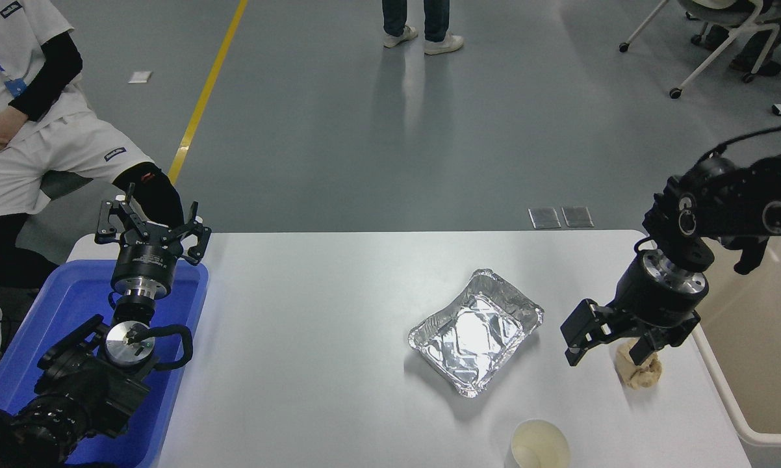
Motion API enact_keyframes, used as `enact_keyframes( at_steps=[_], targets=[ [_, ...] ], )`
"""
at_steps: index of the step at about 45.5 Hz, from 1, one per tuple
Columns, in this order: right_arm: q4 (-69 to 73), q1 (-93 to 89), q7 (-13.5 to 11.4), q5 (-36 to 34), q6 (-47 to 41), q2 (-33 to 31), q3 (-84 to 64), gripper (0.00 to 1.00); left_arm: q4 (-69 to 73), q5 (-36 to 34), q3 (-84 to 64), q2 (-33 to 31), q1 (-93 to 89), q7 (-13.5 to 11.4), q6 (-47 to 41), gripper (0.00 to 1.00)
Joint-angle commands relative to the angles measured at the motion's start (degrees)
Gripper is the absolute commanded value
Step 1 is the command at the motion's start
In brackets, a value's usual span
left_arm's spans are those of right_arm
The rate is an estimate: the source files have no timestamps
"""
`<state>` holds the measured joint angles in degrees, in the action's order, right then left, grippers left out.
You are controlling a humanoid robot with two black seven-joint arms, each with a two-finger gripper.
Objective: Pick up paper cup place in dustbin
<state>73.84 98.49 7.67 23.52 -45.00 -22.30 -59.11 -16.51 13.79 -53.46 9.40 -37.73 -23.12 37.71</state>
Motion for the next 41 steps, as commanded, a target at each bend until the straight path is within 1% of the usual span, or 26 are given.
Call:
enact_keyframes(
  at_steps=[1, 11, 20, 27, 37, 41],
  targets=[
    [0.0, -6.9, 0.0, 0.2, 0.0, -1.3, 4.7, 1.0, 0.0, 0.0, 0.0, 0.0, 0.0, 0.0, 0.0, 0.99],
    [-0.5, -9.0, -0.1, 1.3, 0.0, -1.1, 6.0, 1.0, 0.0, 0.0, 0.0, 0.0, 0.0, 0.0, 0.0, 0.99],
    [-0.5, -10.9, -0.1, 4.6, 0.0, -1.0, 6.2, 1.0, 0.0, 0.0, 0.0, 0.0, -0.1, 0.0, 0.0, 0.99],
    [-0.5, -12.6, -0.1, 5.8, 0.0, 0.5, 6.2, 1.0, 0.0, 0.0, -0.1, 0.0, -0.1, 0.0, 0.0, 0.99],
    [-0.5, -13.3, -0.1, 5.8, 0.0, 0.9, 7.7, 1.0, 0.0, 0.0, 0.0, 0.0, 0.0, 0.0, 0.0, 0.99],
    [-0.5, -13.9, -0.1, 5.6, 3.2, 0.9, 7.7, 1.0, 0.0, 0.0, 0.0, 0.0, 0.0, 0.0, 0.0, 0.99]
  ],
)
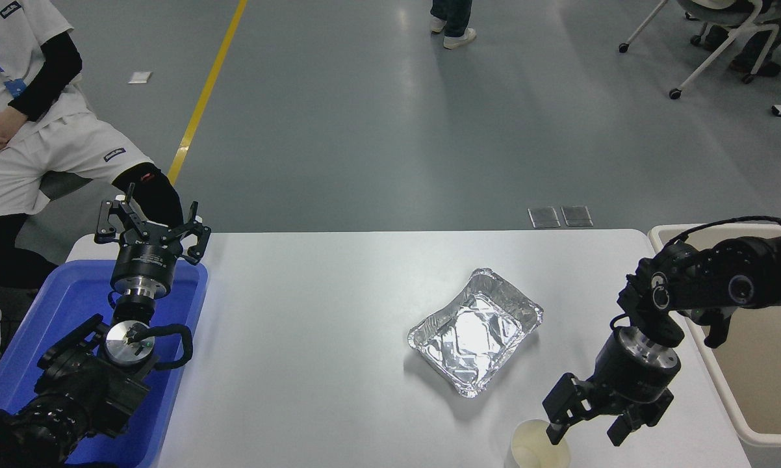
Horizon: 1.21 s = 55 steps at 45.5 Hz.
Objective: Pick up paper cup place in dustbin
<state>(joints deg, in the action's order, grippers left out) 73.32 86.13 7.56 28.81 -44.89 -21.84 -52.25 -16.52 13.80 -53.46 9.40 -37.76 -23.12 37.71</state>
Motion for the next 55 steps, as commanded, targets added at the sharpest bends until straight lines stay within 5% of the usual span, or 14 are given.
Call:
enact_keyframes(
  at_steps=[1, 55],
  targets=[
    [0.0, -1.8, 0.0, 0.3, 3.8, 0.4, 0.8, 1.0, 0.0, 0.0, 0.0, 0.0, 0.1, -0.1, 0.0, 0.99],
    [-0.8, -6.5, 0.0, -2.6, 15.3, 1.5, -0.3, 0.95, 0.0, 0.0, 0.0, 0.0, 0.1, 0.0, 0.1, 0.99]
  ],
)
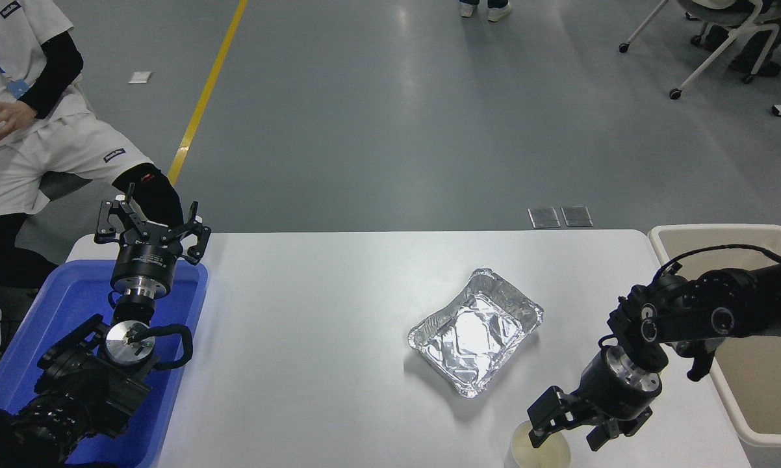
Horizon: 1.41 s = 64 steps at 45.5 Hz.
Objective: Pick up paper cup place in dustbin
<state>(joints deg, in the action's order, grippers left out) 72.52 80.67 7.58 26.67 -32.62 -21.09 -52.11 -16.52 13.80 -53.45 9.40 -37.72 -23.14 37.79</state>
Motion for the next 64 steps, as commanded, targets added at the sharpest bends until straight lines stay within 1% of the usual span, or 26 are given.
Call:
enact_keyframes(
  at_steps=[1, 5, 9, 10, 11, 17, 20, 30, 38, 48, 52, 59, 64],
  targets=[
    [0.0, -1.2, 0.0, -0.5, 3.3, 0.9, -0.4, 0.93, 0.0, 0.0, 0.0, 0.0, 0.0, 0.0, 0.0, 0.99],
    [0.2, -1.4, 0.0, -0.6, 3.7, 0.9, -0.5, 0.88, 0.0, 0.0, 0.0, 0.0, 0.0, 0.0, 0.0, 0.99],
    [0.3, -1.5, 0.0, -0.9, 3.7, 0.8, -0.6, 0.76, 0.0, -0.1, 0.0, 0.0, -0.1, -0.1, 0.0, 0.99],
    [0.7, -1.5, 0.0, -1.1, 3.4, 0.6, -0.8, 0.59, 0.0, 0.0, 0.0, 0.0, 0.0, -0.1, 0.0, 0.99],
    [0.7, -1.4, 0.0, -1.2, 3.2, 0.6, -0.8, 0.51, 0.1, 0.0, 0.0, 0.0, 0.0, 0.0, 0.0, 0.99],
    [1.0, -1.4, 0.0, -1.1, 2.2, 0.6, -0.9, 0.14, 0.0, 0.0, 0.0, 0.0, 0.0, 0.0, 0.0, 0.99],
    [1.4, -1.2, 0.0, -1.1, 1.9, 0.6, -1.4, 0.0, 0.0, 0.0, 0.0, 0.0, 0.0, 0.0, 0.0, 0.99],
    [1.9, -0.6, 0.0, -1.6, 2.6, 0.3, -1.7, 0.0, 0.0, -0.1, 0.0, 0.0, 0.0, 0.0, 0.0, 0.99],
    [1.8, -0.1, 0.0, -4.6, 2.6, 0.3, -1.9, 0.0, 0.0, -0.1, 0.0, 0.0, 0.0, 0.0, 0.0, 0.99],
    [1.9, 0.8, 0.0, -4.6, 2.1, 0.1, -1.9, 0.0, 0.0, -0.1, 0.0, 0.0, 0.0, 0.0, 0.0, 0.99],
    [2.0, 2.5, 0.0, -4.6, 1.9, -1.1, -2.1, 0.0, 0.0, -0.1, 0.0, 0.0, -0.1, 0.0, 0.0, 0.99],
    [2.0, 8.4, 0.0, -4.6, -3.1, -3.3, -4.1, 0.0, 0.0, -0.1, 0.0, 0.0, 0.0, 0.0, 0.0, 0.99],
    [2.0, 14.3, 0.0, -4.6, -7.3, -3.7, -7.3, 0.0, 0.0, -0.1, 0.0, 0.0, 0.0, 0.0, 0.0, 0.99]
  ],
)
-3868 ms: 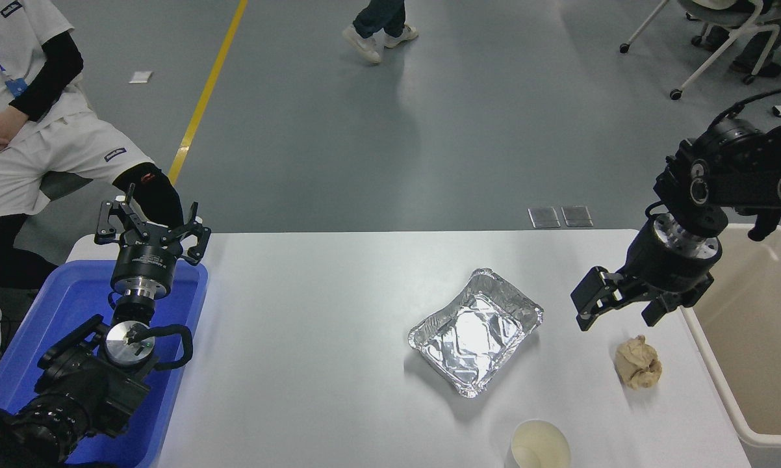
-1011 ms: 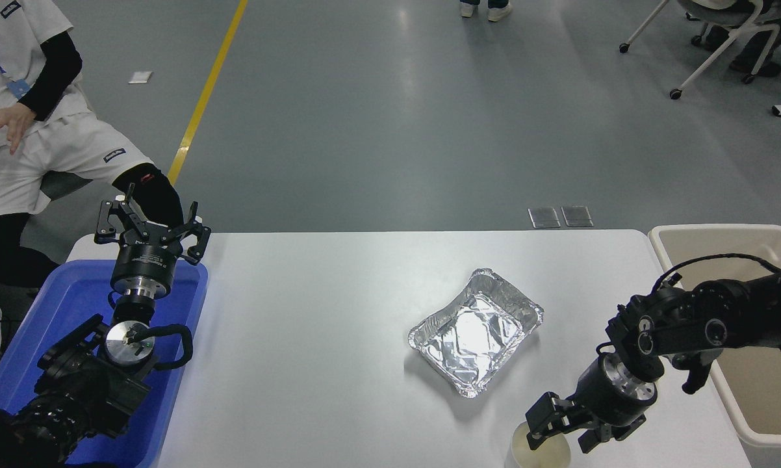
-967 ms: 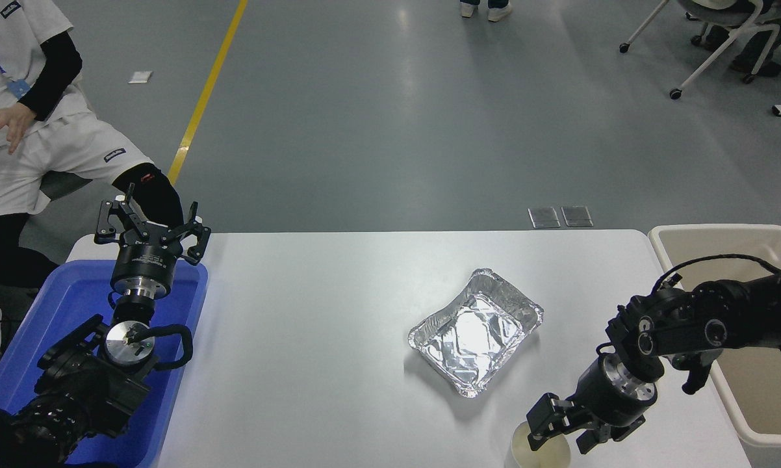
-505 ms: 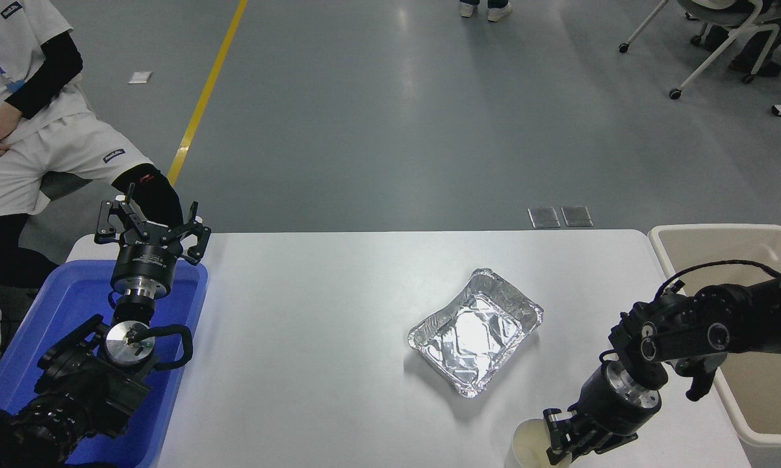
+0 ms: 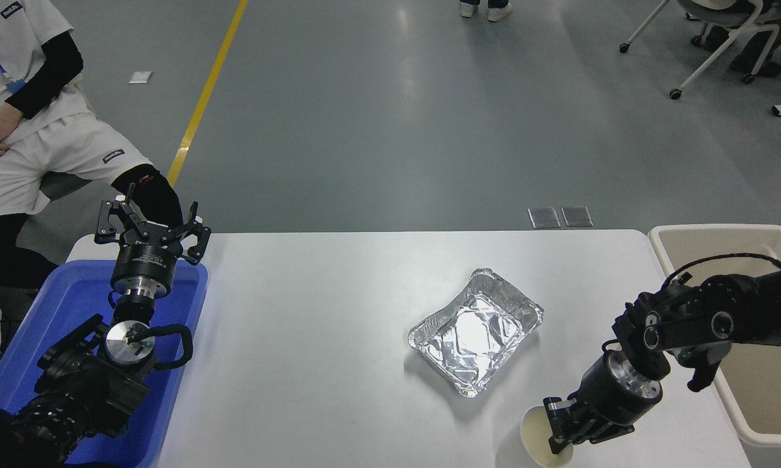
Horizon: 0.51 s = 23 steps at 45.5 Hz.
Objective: Pick up paper cup place in dustbin
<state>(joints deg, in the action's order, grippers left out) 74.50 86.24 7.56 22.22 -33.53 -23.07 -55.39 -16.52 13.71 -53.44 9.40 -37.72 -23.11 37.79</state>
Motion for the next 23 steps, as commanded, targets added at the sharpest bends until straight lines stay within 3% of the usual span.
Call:
enact_keyframes(
  at_steps=[1, 5, 23],
  targets=[
    [0.1, 9.7, 0.0, -0.2, -7.5, -1.8, -4.5, 0.0, 0.0, 0.0, 0.0, 0.0, 0.0, 0.0, 0.0, 0.99],
    [0.1, 13.9, 0.1, -0.2, -11.5, -1.9, -6.5, 0.0, 0.0, 0.0, 0.0, 0.0, 0.0, 0.0, 0.0, 0.99],
    [0.1, 29.4, 0.0, -0.2, -11.5, -4.3, -9.3, 0.0, 0.0, 0.0, 0.0, 0.0, 0.0, 0.0, 0.0, 0.99]
  ],
)
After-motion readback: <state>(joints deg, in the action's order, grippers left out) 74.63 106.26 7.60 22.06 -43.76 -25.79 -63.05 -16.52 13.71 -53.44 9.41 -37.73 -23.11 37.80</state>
